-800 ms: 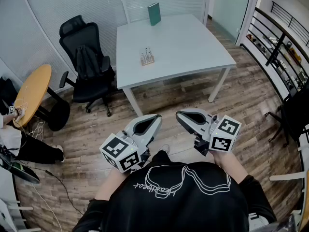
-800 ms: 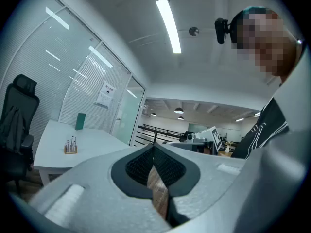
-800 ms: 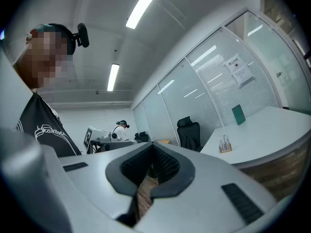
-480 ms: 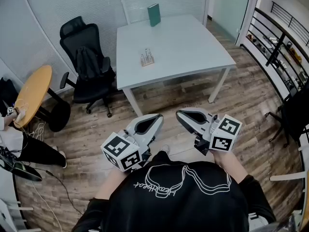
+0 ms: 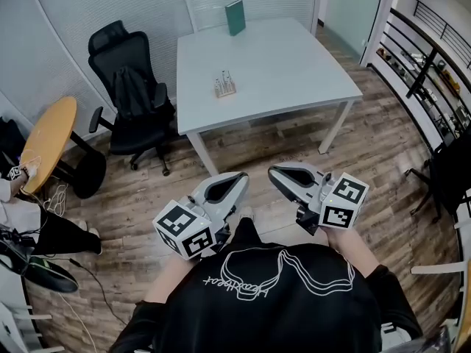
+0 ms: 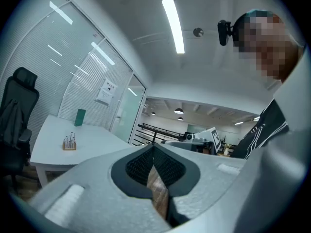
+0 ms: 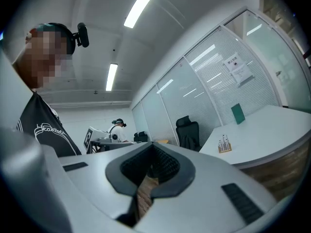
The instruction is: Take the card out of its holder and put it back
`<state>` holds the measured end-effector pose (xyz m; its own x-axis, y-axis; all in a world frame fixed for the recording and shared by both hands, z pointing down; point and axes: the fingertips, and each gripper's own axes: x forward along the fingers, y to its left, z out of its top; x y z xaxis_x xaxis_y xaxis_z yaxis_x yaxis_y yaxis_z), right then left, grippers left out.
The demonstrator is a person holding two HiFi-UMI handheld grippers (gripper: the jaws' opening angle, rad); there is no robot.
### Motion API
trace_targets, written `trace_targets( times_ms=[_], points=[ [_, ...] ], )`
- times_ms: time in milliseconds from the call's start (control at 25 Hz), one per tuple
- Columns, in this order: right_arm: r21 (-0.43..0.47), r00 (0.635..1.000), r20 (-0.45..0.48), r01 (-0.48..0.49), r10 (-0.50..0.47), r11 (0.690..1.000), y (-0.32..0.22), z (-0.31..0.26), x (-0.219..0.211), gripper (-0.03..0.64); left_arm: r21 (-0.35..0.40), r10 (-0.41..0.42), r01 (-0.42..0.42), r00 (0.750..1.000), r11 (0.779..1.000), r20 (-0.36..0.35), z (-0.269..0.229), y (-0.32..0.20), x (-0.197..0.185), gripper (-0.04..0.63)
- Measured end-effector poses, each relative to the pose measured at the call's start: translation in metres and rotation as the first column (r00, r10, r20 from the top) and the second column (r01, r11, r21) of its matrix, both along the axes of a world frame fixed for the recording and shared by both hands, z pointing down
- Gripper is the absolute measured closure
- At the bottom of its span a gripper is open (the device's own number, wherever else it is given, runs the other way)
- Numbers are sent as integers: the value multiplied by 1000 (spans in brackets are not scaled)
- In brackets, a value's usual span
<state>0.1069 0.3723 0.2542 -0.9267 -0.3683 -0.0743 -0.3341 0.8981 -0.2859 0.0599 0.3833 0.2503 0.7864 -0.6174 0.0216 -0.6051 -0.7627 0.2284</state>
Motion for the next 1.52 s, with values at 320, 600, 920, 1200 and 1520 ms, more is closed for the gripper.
trace_targets(
  times_ms=[320,600,920,1200,1520],
  points=[
    [-49,1000,11,4,-3,999,-70,11,-27,607,-27,-24,24,1000,999,16,15,-67,-32,581],
    [-121,1000,19,-17,20,992,-172,25,-55,607,-96,-15,15,1000,995,10,25,-172,-63,581],
    [-174,995,3,-99,101,980,-299,30,-74,607,-177,32,-31,999,984,2,38,-294,-99,581],
    [-188,984,-52,-177,170,966,-364,46,-88,607,-215,34,-28,999,976,20,66,-365,-130,581],
    [-216,976,-88,-212,197,953,-387,69,-80,607,-192,-16,33,996,981,88,85,-401,-144,580]
  ],
)
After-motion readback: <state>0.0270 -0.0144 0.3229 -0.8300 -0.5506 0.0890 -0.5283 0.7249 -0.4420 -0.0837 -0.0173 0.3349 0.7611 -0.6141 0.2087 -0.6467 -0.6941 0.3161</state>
